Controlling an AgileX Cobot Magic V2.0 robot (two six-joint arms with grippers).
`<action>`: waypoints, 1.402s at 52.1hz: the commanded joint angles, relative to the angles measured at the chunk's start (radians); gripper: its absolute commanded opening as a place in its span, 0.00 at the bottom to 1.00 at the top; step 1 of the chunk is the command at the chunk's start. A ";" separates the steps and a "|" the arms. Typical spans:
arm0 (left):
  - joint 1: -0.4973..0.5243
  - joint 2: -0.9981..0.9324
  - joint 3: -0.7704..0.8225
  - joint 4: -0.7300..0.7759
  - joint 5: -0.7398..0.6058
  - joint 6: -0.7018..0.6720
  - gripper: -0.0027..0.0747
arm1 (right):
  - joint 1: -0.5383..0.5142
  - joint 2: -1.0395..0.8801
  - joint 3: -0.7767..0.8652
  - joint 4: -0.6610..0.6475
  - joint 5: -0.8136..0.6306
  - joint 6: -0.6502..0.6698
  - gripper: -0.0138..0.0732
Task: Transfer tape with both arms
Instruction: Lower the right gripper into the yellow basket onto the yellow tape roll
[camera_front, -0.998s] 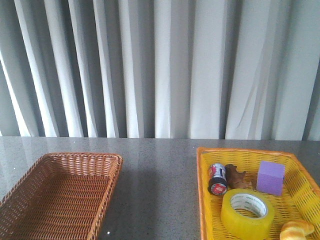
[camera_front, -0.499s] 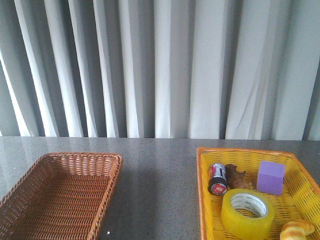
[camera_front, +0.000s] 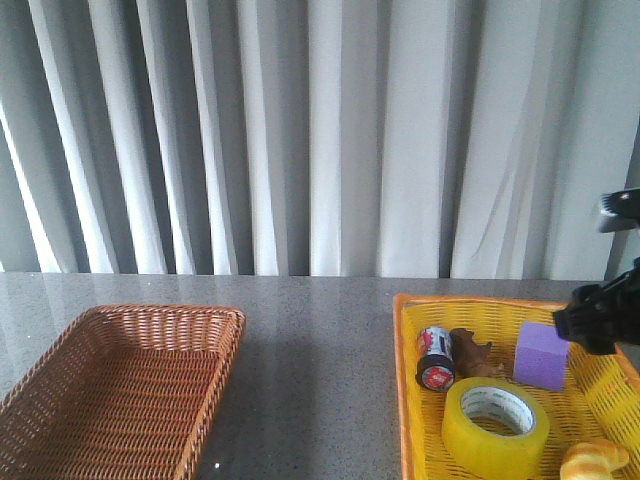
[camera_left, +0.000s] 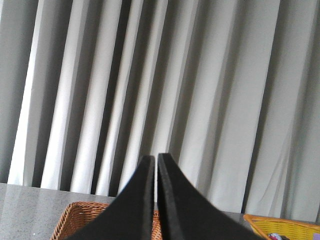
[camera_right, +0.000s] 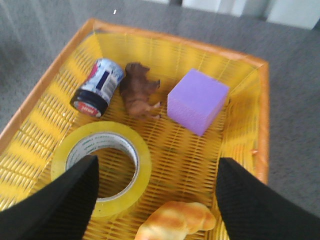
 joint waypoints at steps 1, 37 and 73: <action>-0.004 0.019 -0.034 -0.001 -0.063 -0.010 0.04 | -0.004 0.094 -0.091 0.029 0.005 -0.031 0.73; -0.004 0.019 -0.034 -0.001 -0.012 -0.010 0.04 | -0.004 0.373 -0.124 0.079 -0.055 -0.073 0.73; -0.004 0.019 -0.034 -0.007 -0.012 -0.010 0.04 | -0.004 0.413 -0.124 0.115 -0.061 -0.115 0.16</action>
